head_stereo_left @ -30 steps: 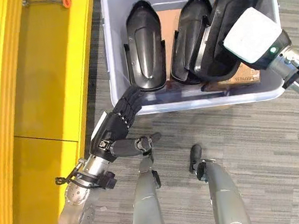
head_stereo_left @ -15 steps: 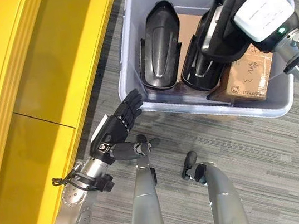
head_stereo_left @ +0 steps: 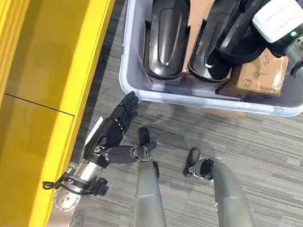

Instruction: Move parts from the plastic box to the shelf.

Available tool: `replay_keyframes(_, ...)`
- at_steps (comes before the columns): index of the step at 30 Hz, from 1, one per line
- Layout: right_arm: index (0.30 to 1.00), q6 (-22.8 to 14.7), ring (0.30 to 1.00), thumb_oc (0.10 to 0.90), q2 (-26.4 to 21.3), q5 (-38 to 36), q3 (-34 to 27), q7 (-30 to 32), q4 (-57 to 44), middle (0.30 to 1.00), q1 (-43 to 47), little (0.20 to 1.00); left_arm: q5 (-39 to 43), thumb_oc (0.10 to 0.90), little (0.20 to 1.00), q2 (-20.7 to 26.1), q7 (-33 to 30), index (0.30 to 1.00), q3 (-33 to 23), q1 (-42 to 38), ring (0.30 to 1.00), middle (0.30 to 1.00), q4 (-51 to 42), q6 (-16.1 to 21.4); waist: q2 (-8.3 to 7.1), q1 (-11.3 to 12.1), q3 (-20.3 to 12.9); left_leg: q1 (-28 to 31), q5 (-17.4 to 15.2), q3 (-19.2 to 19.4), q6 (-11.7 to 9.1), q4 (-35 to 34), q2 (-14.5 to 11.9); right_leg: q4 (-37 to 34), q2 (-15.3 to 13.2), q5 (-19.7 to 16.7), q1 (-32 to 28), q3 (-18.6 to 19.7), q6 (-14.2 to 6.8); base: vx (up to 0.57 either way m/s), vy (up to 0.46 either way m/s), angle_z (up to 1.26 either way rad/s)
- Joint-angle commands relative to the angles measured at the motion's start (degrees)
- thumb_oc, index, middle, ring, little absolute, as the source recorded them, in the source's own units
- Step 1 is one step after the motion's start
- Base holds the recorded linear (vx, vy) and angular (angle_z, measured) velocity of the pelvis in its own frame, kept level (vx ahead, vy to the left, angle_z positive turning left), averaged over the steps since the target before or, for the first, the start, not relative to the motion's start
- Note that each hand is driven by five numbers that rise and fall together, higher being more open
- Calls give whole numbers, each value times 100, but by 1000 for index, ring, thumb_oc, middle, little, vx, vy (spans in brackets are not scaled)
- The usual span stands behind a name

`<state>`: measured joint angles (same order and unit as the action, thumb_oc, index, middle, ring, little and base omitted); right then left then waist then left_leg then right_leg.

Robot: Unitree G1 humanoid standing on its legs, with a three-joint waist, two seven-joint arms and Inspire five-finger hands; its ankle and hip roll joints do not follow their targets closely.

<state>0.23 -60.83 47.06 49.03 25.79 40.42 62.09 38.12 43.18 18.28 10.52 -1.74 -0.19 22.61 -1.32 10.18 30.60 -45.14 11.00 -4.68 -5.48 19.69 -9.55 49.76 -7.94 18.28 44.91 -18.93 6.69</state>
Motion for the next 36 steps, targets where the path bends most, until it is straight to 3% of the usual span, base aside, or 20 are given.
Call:
replay_keyframes(1,300,234,300,400,-362,-117,-4,407,51,300,1006,300,368,900,1000,7,67,1000,-208,-215,1000,1000,-354,746,186,87,-81,432,-66,-154,8,-492,-289,938,159,703,-187,483,-325,-31,-27,-1)
replay_keyframes(8,300,131,300,400,-347,-98,240,311,136,300,903,300,423,900,1000,100,17,1000,-138,-307,1000,1000,-292,824,159,66,-81,205,-27,-196,18,-401,-322,1090,128,748,51,468,-315,-41,-34,0)
replay_keyframes(12,300,412,300,400,-372,-116,282,272,188,300,806,300,388,900,1000,121,-31,1000,-115,-317,1000,1000,-260,860,141,50,-81,155,-1,-193,11,-393,-354,1133,125,752,108,460,-317,-24,-29,1)
replay_keyframes(13,385,698,385,461,-376,-184,290,305,316,385,750,385,406,900,1000,140,-17,1000,-101,-322,1000,1000,-252,885,138,41,-81,123,-1,-199,13,-373,-365,1148,125,751,141,458,-316,-50,-39,0)
replay_keyframes(14,775,1079,775,739,-363,-182,291,140,440,775,763,775,405,900,1000,156,23,1000,-80,-328,1000,1000,-231,930,139,31,-81,110,-15,-197,13,-350,-364,1137,127,744,159,459,-313,-55,-41,1)
replay_keyframes(16,1000,1161,1000,900,-349,-261,301,124,520,1000,767,1000,405,900,1000,150,52,1000,-81,-317,1000,1000,-224,961,141,29,-81,103,-19,-193,13,-345,-364,1123,130,730,167,458,-312,-42,-6,1)
replay_keyframes(18,1000,1599,1000,900,-222,-645,174,56,850,1000,704,1000,327,900,1000,52,-119,1000,-31,-346,1000,1000,-251,889,179,-22,-81,170,-35,-148,6,-377,-383,1103,140,719,157,500,-320,-61,43,-1)
replay_keyframes(20,1000,2230,1000,900,-157,-1092,13,367,1089,1000,615,1000,354,900,1000,3,-138,1000,-25,-364,1000,1000,-302,812,197,-60,-81,209,-42,-136,-1,-394,-382,1067,178,709,144,549,-322,-45,40,-5)
replay_keyframes(22,1000,2391,1000,900,4,-1025,-306,562,1503,1000,603,1000,343,900,1000,-84,-100,1000,15,-393,1000,1000,-335,805,235,-93,-81,336,-98,-90,-5,-429,-371,962,185,668,54,587,-326,-69,53,-5)
replay_keyframes(27,1000,2556,1000,900,24,-1086,-360,336,1722,1000,632,1000,220,900,1000,-216,-170,1000,49,-335,1000,1000,-474,737,241,-116,-81,491,-111,-54,-28,-508,-395,845,197,635,-53,621,-338,-38,33,-6)
replay_keyframes(31,1000,2291,1000,900,-12,-884,-294,214,1690,1000,638,1000,216,900,1000,-252,-150,1000,52,-318,1000,1000,-557,729,224,-153,-81,655,-164,2,-11,-561,-408,709,218,563,-149,665,-347,-34,35,-2)
replay_keyframes(36,1000,2677,1000,900,-36,-1082,-305,238,1573,1000,590,1000,189,900,1000,-339,-173,1000,37,-351,1000,1000,-602,632,193,-245,-81,838,-202,64,-23,-586,-450,536,261,488,-288,731,-353,-18,34,-3)
